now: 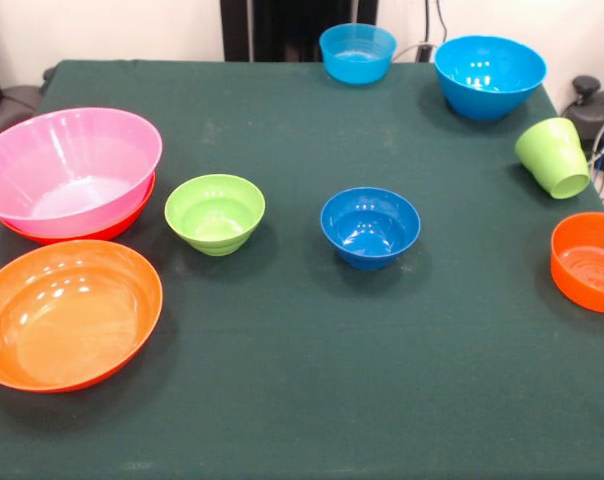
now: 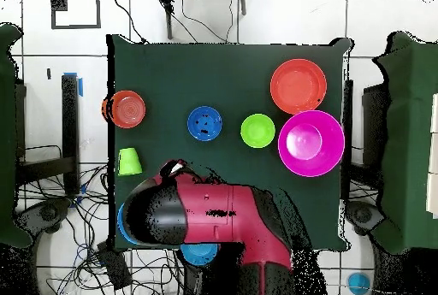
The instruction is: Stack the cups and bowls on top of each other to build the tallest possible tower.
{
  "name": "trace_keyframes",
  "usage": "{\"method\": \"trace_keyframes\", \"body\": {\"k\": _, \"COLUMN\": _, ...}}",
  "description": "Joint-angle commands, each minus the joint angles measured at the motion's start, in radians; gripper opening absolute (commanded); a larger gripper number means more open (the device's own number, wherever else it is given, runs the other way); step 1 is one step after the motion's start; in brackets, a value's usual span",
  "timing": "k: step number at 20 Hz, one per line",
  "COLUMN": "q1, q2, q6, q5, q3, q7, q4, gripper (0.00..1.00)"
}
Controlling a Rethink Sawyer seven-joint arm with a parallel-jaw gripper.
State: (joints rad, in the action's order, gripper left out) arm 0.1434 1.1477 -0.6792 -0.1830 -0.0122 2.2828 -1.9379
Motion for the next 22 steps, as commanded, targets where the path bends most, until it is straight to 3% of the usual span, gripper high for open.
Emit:
{"method": "trace_keyframes", "body": {"k": 1, "q1": 0.069, "q2": -0.041, "q6": -0.18, "q5": -0.017, "q3": -0.157, "q7": -0.29, "q4": -0.091, "gripper": 1.0}}
{"method": "trace_keyframes", "body": {"k": 4, "q1": 0.116, "q2": -0.049, "q6": -0.228, "q5": -0.009, "q3": -0.193, "q7": -0.321, "q4": -0.081, "gripper": 1.0}}
{"method": "trace_keyframes", "body": {"k": 12, "q1": 0.202, "q2": -0.12, "q6": -0.166, "q5": -0.04, "q3": -0.262, "q7": -0.307, "q4": -0.096, "gripper": 1.0}}
{"method": "trace_keyframes", "body": {"k": 17, "q1": 0.215, "q2": -0.162, "q6": -0.162, "q5": -0.083, "q3": -0.275, "q7": -0.267, "q4": -0.078, "gripper": 1.0}}
{"method": "trace_keyframes", "body": {"k": 22, "q1": 0.22, "q2": -0.21, "q6": -0.068, "q5": -0.16, "q3": -0.265, "q7": -0.228, "q4": -0.082, "gripper": 1.0}}
